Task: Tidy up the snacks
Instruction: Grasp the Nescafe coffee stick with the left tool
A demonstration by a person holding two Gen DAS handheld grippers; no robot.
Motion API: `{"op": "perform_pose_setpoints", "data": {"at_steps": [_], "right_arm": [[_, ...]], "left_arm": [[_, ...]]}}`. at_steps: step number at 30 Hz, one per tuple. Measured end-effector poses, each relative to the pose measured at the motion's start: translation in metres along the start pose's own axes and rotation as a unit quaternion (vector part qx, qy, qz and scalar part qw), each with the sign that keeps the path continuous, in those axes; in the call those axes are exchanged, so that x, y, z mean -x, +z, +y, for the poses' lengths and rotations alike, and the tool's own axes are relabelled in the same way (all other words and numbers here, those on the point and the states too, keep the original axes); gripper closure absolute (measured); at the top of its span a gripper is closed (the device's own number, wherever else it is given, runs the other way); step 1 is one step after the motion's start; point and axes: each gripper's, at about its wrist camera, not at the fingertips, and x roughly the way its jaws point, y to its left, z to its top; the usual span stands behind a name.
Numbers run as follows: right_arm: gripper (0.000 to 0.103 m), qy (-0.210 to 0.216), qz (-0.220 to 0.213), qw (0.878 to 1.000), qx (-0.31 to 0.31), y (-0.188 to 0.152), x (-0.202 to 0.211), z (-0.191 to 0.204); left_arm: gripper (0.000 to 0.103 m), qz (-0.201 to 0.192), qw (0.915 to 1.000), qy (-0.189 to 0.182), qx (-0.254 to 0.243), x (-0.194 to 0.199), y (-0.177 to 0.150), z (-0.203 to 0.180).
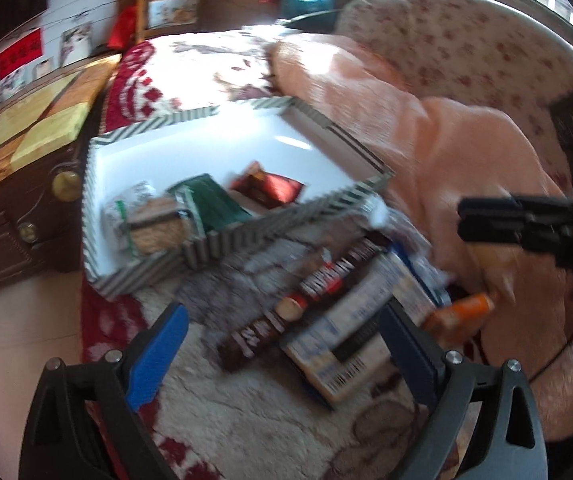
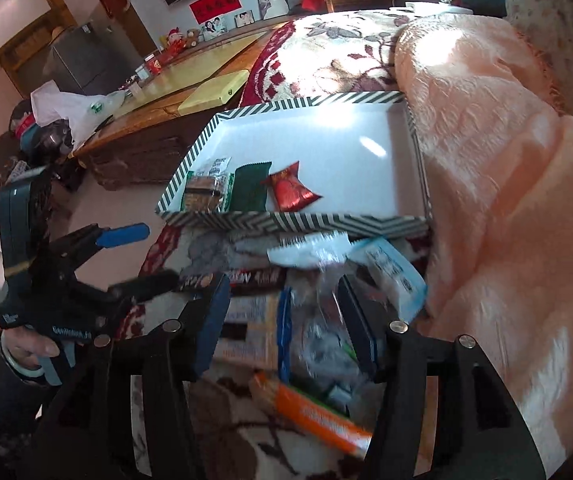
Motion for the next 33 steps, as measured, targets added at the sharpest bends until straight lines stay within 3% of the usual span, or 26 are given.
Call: {"op": "perform_pose_setpoints", "data": {"at_steps": [12,23,28,33], "right_arm": [[0.047,0.012,0.024,0.999,-0.024,-0.022,-0.002,-0.011],[0.047,0.023,0.027,0.999,-0.029,-0.022,-0.007,-0.010],[0.047,0.024,0.035,0.999,-0.024,-0.023,-0.012,-0.006],[0.047,0.024,0.039,0.999,-0.026,-0.022,-0.015,-0.007]], "left_arm": [[0.006,0.007,0.9944,-0.071,-0.078,-0.006,-0.008,-0.021],[0.007,0.047,0.9884,-0.101,-0.103,-0.040,0.028,0.014],[0.030,0.080,0.9836,-0.105,-0.122,-0.061,0.029,0.014],[0.032,0.089,0.9739,-0.147,-0.149,-0.062,0.026,0.005]]}}
